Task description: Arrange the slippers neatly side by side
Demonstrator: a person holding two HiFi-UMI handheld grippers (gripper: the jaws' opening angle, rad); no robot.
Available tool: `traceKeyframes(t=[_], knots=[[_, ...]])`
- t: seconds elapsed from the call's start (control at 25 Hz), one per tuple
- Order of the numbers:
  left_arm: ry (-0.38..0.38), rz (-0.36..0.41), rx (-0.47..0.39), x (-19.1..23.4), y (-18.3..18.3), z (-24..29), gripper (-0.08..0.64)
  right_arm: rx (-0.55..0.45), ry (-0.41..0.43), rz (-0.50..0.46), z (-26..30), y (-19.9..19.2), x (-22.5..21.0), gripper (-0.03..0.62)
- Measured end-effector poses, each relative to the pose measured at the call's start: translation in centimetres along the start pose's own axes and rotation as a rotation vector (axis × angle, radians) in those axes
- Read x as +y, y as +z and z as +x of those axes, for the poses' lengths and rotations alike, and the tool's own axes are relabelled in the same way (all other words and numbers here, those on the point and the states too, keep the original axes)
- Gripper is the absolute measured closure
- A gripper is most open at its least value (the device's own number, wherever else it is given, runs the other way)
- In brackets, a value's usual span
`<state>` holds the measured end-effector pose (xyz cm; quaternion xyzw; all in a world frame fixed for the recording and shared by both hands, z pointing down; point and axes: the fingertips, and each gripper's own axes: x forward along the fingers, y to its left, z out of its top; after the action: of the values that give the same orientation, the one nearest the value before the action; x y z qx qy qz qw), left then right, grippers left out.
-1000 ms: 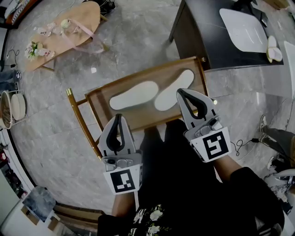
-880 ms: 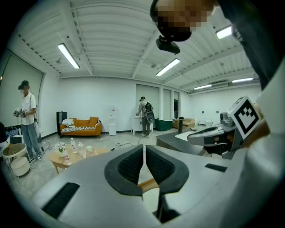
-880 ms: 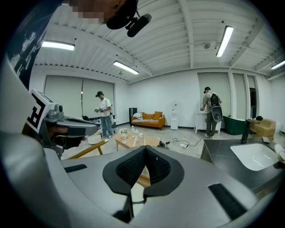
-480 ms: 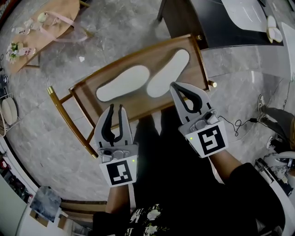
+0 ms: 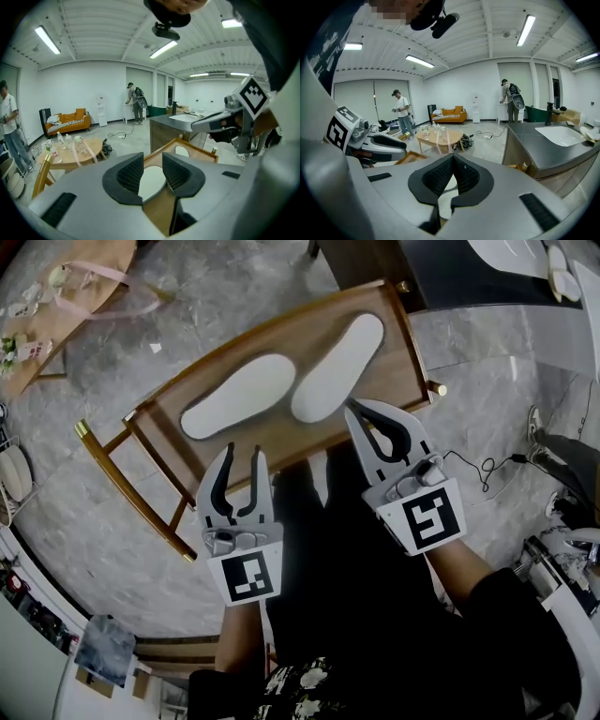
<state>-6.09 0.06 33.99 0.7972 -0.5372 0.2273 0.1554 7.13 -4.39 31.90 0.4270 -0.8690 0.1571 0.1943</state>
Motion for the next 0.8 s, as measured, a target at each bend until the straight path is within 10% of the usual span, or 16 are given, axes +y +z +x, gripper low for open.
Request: traceKeyframes(t=[0.8], knots=[[-0.024,0.298,0.304,0.7,-11.2,5.4,0.382,0.084,0.015,0.057,1.5,-4.5,0.8,0.598]])
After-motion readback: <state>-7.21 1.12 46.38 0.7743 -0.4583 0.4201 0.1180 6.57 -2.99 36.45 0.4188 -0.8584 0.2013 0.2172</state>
